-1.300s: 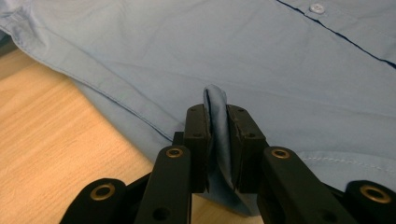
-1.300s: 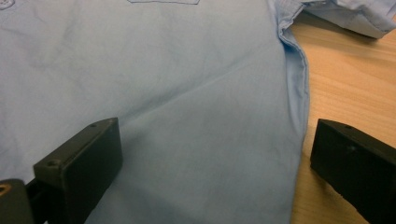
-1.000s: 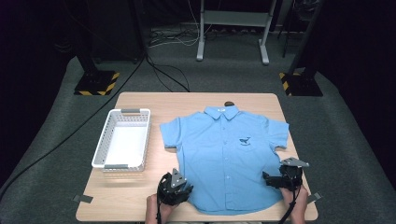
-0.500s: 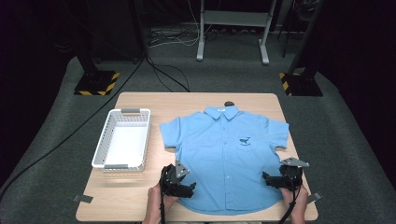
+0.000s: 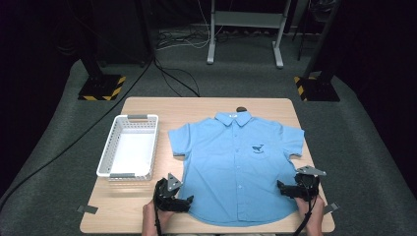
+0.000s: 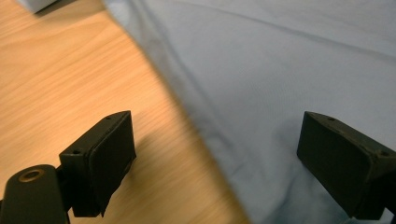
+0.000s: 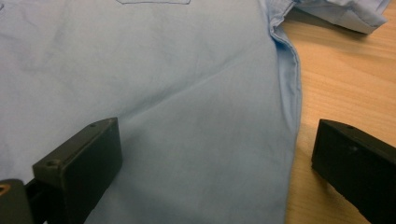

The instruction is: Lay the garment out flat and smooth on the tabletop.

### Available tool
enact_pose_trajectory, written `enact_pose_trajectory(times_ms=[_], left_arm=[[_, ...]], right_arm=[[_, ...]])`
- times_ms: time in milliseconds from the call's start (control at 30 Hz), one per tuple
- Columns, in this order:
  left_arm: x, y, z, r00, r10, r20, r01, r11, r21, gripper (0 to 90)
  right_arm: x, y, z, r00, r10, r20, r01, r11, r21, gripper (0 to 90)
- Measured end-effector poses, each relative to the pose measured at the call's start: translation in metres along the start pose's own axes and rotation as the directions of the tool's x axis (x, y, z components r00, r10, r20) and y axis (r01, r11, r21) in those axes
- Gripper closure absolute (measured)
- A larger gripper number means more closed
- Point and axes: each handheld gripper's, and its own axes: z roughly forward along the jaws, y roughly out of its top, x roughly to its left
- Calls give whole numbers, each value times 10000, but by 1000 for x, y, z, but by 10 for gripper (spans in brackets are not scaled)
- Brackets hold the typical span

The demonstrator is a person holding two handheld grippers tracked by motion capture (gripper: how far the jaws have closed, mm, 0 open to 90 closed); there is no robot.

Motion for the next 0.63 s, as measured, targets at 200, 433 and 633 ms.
enact_pose_trajectory(times_ms=[200, 433, 633], left_arm=[[13, -14, -8, 9993, -262, -252, 251, 9989, -403, 101], [16, -13, -7, 9990, -314, -324, 303, 9990, -323, 66], [14, -15, -11, 9975, -423, -572, 404, 9987, -324, 18]], right_arm=[[-2, -2, -2, 10000, -24, -19, 24, 10000, 20, 5], [-4, -4, -4, 9998, -158, -117, 158, 9999, 35, 0], [-4, -4, -4, 9998, -146, -121, 146, 9999, 38, 0]])
